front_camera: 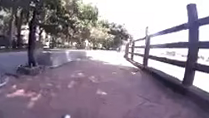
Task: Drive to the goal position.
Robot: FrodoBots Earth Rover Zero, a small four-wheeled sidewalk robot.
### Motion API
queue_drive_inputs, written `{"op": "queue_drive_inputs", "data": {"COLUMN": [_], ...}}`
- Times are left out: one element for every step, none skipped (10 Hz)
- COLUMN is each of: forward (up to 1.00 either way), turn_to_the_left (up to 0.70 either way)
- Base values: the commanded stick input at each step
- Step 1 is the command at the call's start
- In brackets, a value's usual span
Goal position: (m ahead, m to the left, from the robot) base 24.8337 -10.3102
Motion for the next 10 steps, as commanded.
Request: {"op": "queue_drive_inputs", "data": {"forward": [0.70, 0.70, 0.70, 0.70, 0.70, 0.70, 0.70, 0.70, 0.70, 0.70], "turn_to_the_left": [0.00, 0.00, 0.00, 0.00, 0.00, 0.00, -0.07, -0.28, -0.35, -0.35]}}
